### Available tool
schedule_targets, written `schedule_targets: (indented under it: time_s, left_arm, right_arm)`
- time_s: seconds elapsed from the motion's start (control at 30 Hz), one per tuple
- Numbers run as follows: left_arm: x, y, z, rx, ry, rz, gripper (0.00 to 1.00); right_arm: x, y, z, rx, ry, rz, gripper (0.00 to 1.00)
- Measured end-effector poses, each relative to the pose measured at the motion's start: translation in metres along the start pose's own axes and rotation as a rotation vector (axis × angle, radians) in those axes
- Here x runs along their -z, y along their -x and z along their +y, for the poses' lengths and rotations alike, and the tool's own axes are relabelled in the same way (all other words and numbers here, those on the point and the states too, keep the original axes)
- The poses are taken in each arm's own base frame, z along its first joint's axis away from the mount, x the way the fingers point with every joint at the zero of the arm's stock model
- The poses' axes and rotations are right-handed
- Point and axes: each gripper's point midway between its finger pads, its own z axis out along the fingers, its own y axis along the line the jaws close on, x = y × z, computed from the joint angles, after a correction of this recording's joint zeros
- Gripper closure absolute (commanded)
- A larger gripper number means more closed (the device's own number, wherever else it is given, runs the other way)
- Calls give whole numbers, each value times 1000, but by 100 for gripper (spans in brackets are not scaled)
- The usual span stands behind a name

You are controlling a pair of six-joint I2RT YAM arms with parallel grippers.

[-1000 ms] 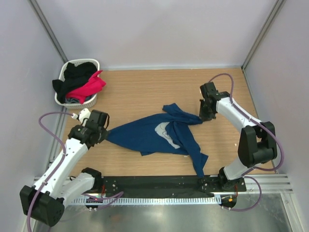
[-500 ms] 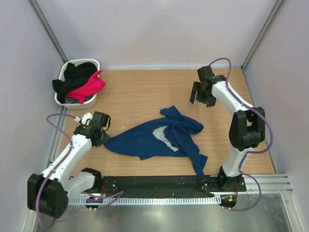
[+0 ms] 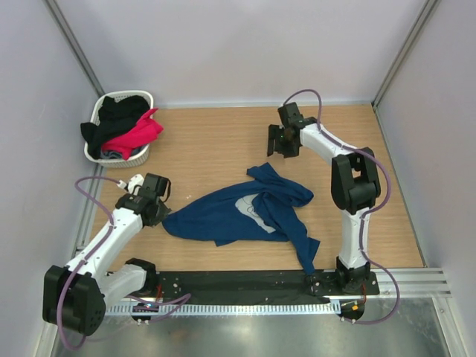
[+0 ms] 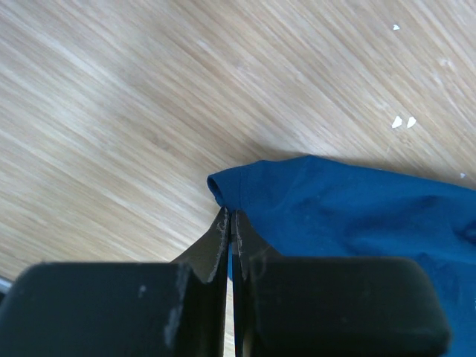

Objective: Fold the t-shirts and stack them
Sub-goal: Flatten the tshirt out

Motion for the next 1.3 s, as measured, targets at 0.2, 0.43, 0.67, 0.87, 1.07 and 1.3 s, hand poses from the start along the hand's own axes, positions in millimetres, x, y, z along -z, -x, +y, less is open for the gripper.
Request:
schedule_targets:
  time_s: [0.2,0.43,0.67,0.87,1.07,1.3]
  left_arm:
    - [-3,-1,-5,9,-26,1,100]
    - [-5,-5,-3,9,-25,7,100]
    - [-7,-7,-3,11,-30,7,100]
    - [-4,-5,-3,18,-43,-3,100]
    - [-3,-3,-3,23,-47,-8,100]
    - [-3,-3,-2,19,-42,-7,100]
  right_arm:
    - [-17,-22,23,75,19,44,37]
    - [-29,-32,42,121,29,54,42]
    - [-40,-38,31,122,-33,63,43]
    - [-44,-39,24,115,-74,58,50]
    - [-45,-40,26,114,-87,54,63]
    - [-47,-43,32,113,-104,23,99]
